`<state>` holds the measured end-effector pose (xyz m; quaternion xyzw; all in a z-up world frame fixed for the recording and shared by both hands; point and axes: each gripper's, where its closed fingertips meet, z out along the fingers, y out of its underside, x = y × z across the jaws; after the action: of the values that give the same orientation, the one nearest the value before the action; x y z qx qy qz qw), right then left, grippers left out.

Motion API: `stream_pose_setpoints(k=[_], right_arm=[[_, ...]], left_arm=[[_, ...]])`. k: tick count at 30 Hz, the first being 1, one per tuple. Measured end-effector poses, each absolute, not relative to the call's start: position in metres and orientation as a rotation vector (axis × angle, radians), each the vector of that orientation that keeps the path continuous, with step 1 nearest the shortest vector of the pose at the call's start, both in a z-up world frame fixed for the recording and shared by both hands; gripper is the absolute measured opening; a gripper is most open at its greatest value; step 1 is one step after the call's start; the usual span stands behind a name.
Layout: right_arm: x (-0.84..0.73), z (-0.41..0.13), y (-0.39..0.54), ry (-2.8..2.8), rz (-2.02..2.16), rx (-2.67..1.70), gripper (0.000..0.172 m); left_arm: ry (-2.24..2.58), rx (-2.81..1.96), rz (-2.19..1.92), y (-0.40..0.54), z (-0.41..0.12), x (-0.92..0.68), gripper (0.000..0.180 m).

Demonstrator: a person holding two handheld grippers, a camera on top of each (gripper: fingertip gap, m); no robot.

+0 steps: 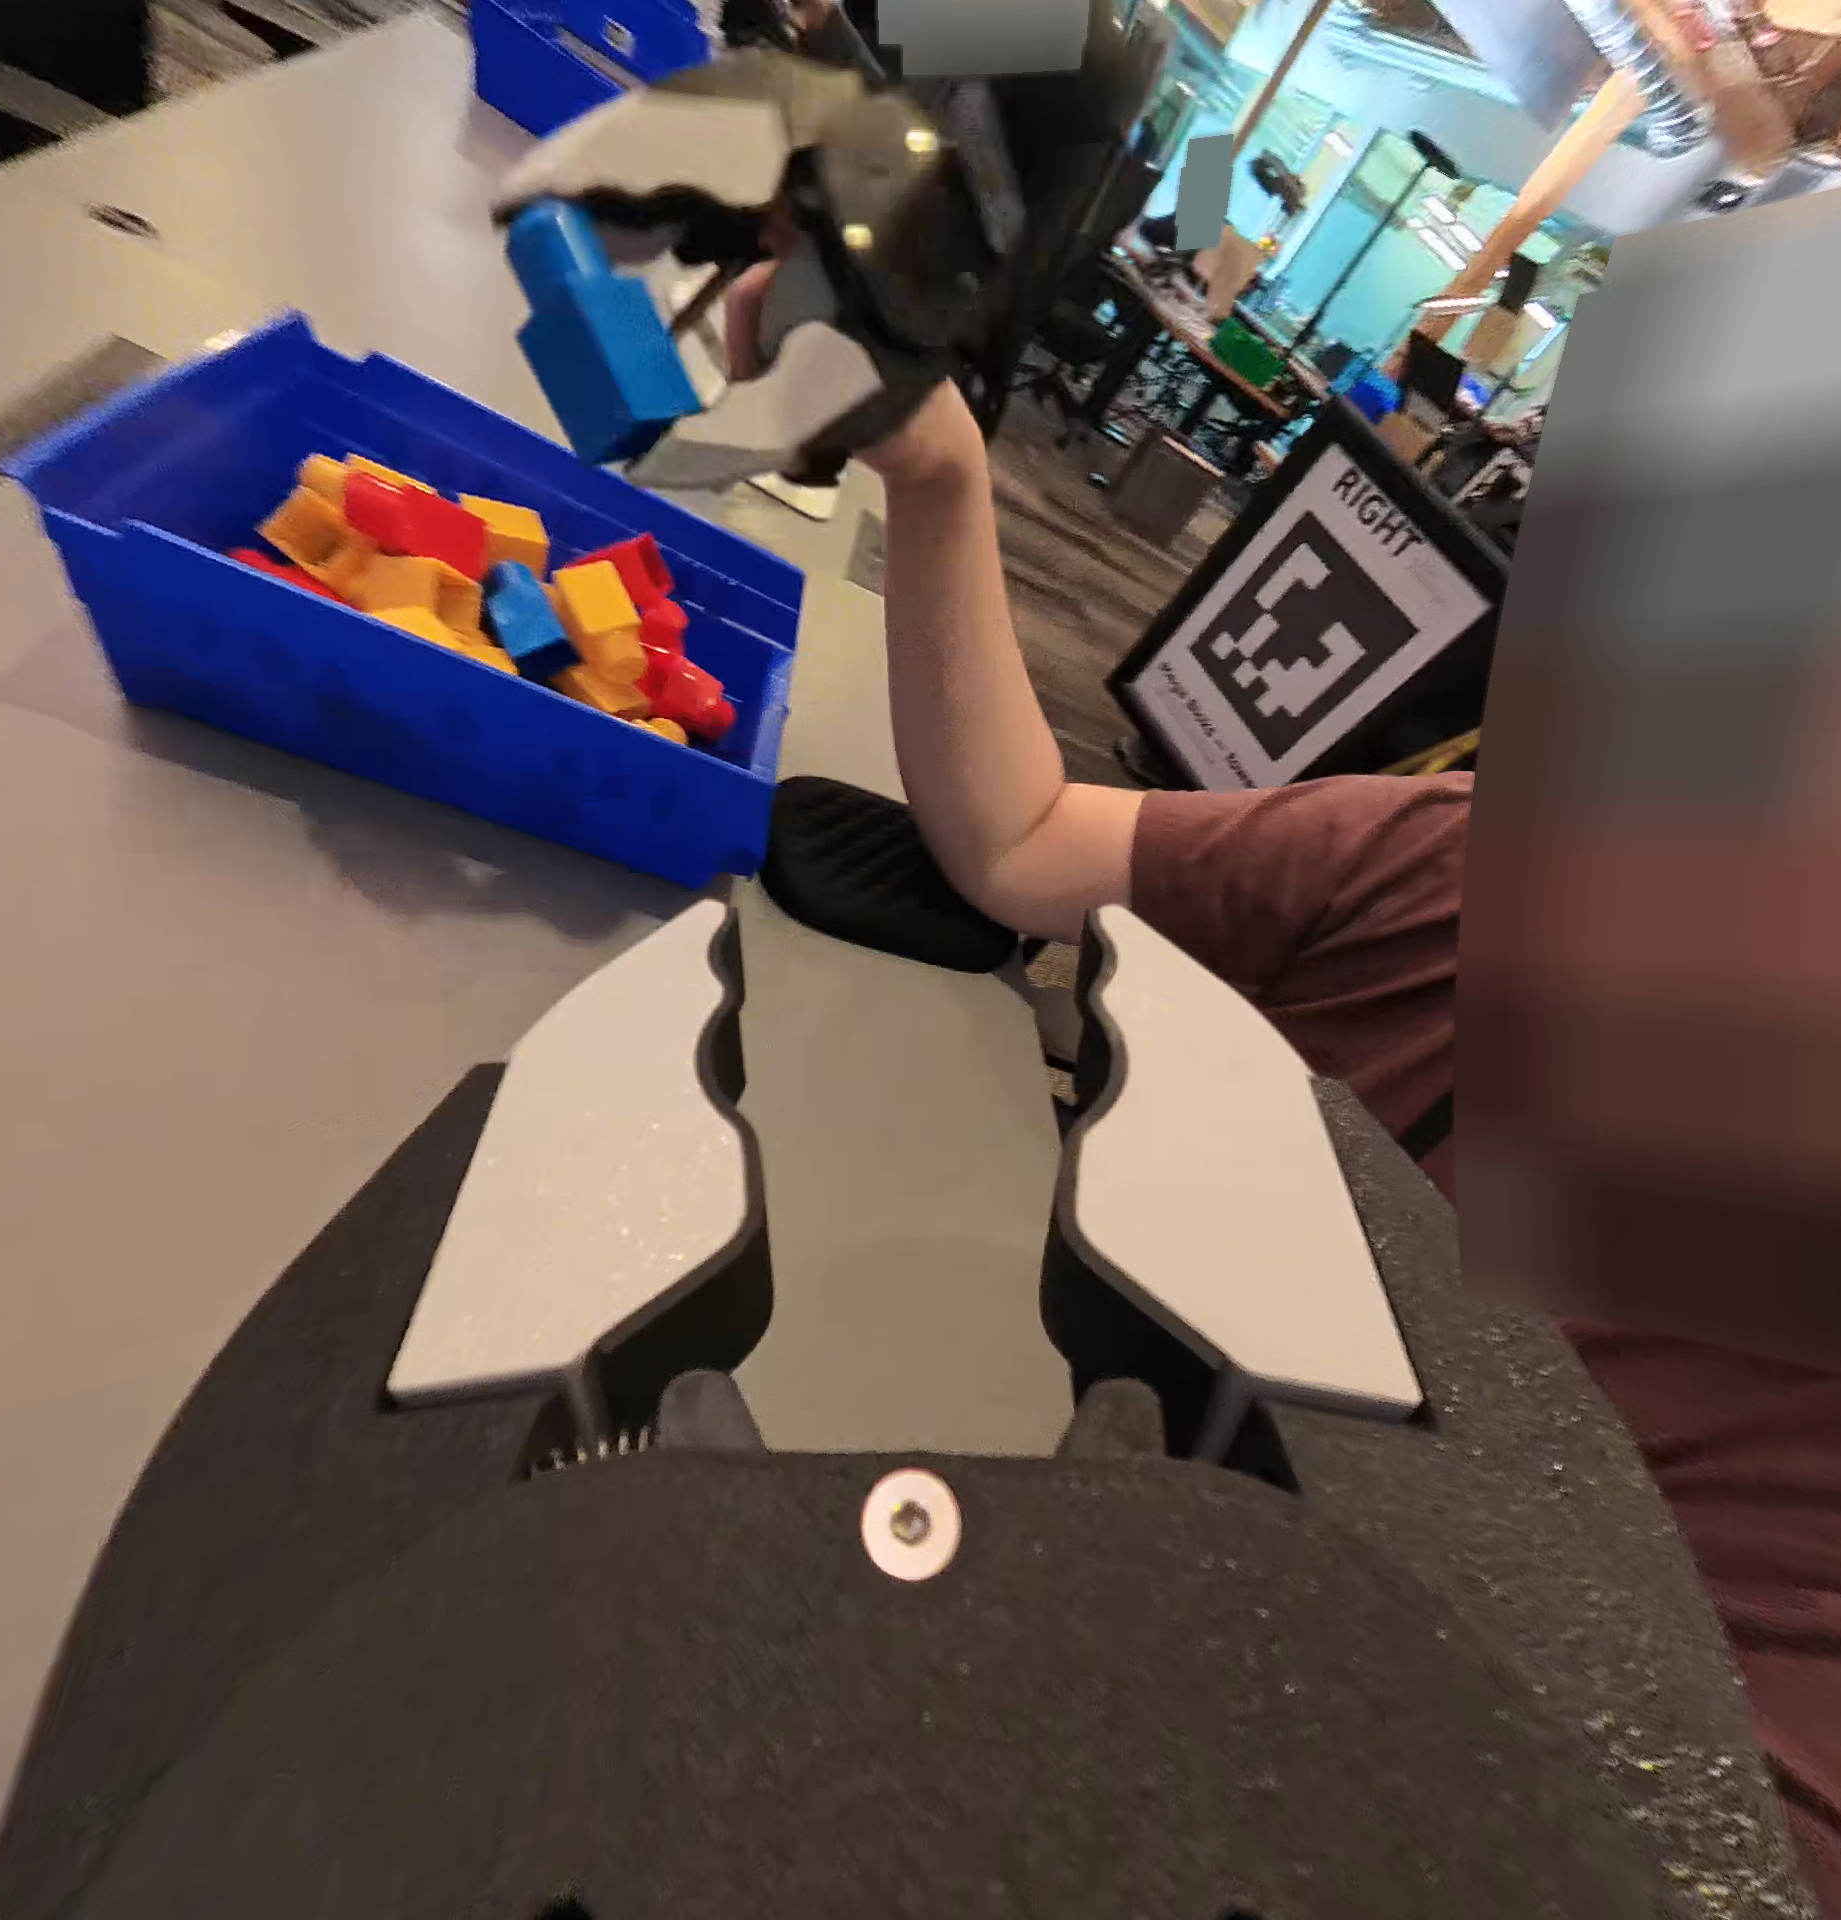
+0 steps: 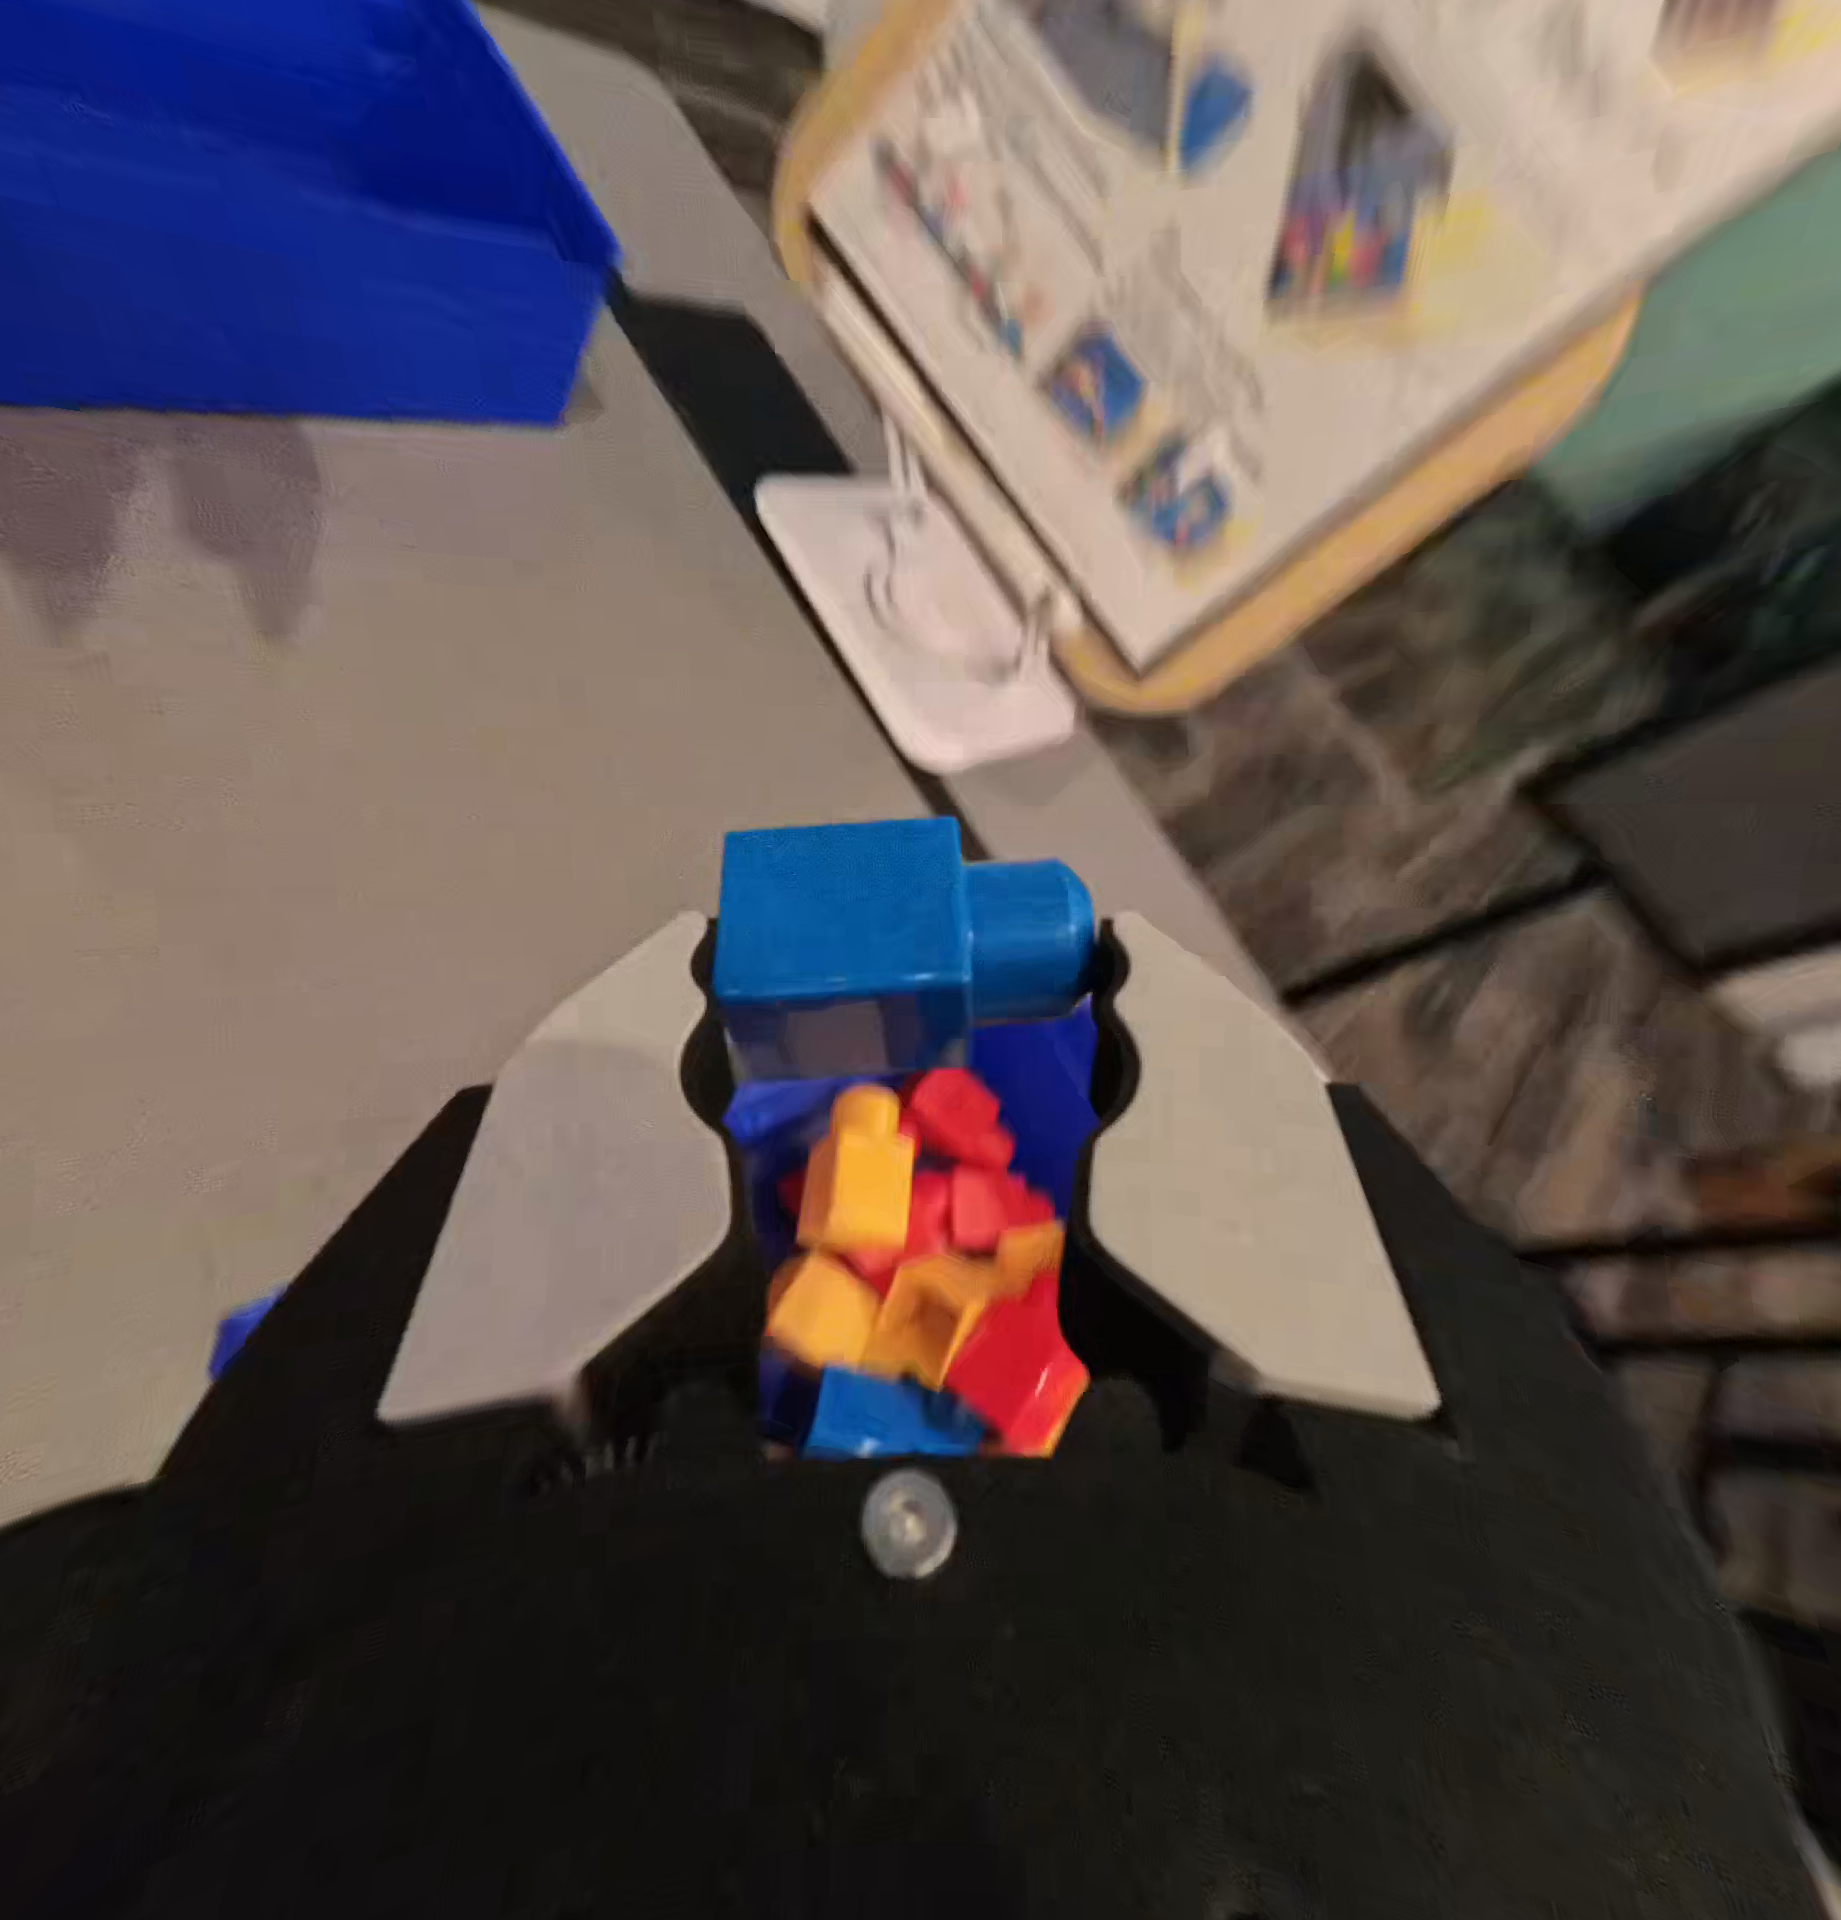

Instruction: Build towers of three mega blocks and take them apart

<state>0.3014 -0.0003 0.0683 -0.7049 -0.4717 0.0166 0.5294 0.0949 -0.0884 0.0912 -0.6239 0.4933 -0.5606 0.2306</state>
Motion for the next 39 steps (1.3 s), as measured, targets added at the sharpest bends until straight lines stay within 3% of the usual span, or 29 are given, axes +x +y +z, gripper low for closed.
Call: stream_pose_setpoints(k=[4,7,10,15,20,23,25,29,34,39], right_arm=[[0.392,-0.037,0.016,-1.011,0.146,-2.215,0.069],[0.397,-0.077,0.018,-1.053,0.186,-2.349,0.070],[0.402,-0.071,0.034,-1.022,0.060,-2.318,0.077],[0.464,-0.024,0.040,-0.493,-0.003,-2.280,0.074],[0.522,-0.076,0.008,-0.204,0.053,-2.556,0.076],[0.530,-0.112,-0.012,-0.060,0.135,-2.777,0.058],[0.519,-0.121,-0.008,0.000,0.239,-2.803,0.035],[0.511,-0.128,-0.006,-0.011,0.239,-2.866,0.008],[0.507,-0.129,-0.011,0.100,0.274,-2.903,0.007],[0.480,-0.127,-0.016,0.023,0.334,-2.981,0.008]], left_arm=[[1.293,-1.747,-1.373,-0.076,0.095,0.072,0.062],[1.201,-1.792,-1.254,-0.059,0.096,0.054,0.062],[1.059,-1.859,-1.077,-0.035,0.095,0.022,0.063],[0.481,-2.229,-0.315,0.030,0.053,-0.132,0.065],[-0.004,-2.366,-0.376,0.031,0.014,-0.230,0.066],[-0.190,-2.493,-0.332,0.028,-0.023,-0.265,0.064],[-0.239,-2.617,-0.289,0.026,-0.053,-0.275,0.064],[-0.238,-2.773,-0.388,0.029,-0.093,-0.263,0.049],[-0.162,-2.947,-0.296,0.021,-0.119,-0.258,0.006],[0.031,-3.057,-0.204,0.016,-0.120,-0.221,0.006]])
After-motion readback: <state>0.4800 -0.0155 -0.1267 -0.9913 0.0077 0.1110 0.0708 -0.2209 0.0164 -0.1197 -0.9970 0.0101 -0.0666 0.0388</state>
